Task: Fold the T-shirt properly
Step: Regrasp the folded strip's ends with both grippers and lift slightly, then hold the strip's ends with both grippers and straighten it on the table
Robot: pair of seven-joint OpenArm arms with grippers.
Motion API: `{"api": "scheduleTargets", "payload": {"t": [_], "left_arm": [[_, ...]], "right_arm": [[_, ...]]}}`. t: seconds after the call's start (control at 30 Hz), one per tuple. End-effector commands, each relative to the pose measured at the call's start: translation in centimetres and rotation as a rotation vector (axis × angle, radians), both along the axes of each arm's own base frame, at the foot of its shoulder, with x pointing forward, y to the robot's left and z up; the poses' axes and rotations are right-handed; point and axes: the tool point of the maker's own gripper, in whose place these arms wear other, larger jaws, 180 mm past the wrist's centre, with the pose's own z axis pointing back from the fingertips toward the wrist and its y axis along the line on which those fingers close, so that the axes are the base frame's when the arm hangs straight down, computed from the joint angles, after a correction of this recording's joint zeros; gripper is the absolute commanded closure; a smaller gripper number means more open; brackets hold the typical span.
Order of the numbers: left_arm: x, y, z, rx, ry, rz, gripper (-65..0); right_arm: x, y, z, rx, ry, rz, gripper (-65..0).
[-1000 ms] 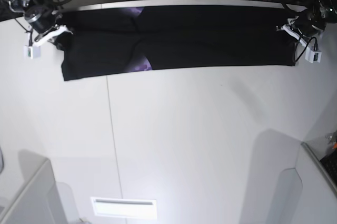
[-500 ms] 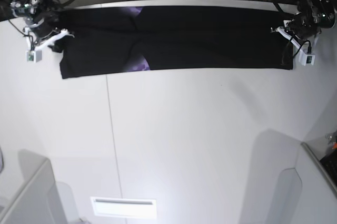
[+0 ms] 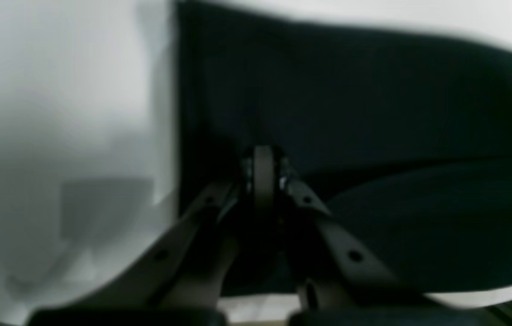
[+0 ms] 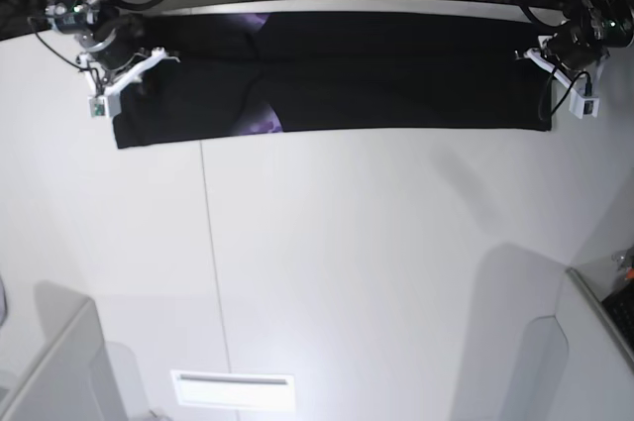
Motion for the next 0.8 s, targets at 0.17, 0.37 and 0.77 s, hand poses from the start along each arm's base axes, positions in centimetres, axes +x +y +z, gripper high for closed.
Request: {"api": "scheduleTargets", "payload": {"t": [0.17,0.37,0.77], "left_arm": [[1.1,1.1,-1.5,0.018,-0.024,0.019,0.0],[3.3,0.2,-1.2,0.013,-0.059,-0.003,0.0],[5.8,2.7,3.5,0.084,-0.204,0.041,0.0]], "right_arm": [[2.7,-2.5,-2.1,-0.047,0.02,-0.025,0.0],[5.3,-2.8,-2.8,-0.069,0.016,-0.026,0.0],[6.8,-2.9,1.3,-0.136,-0.079,-0.007,0.0]]}}
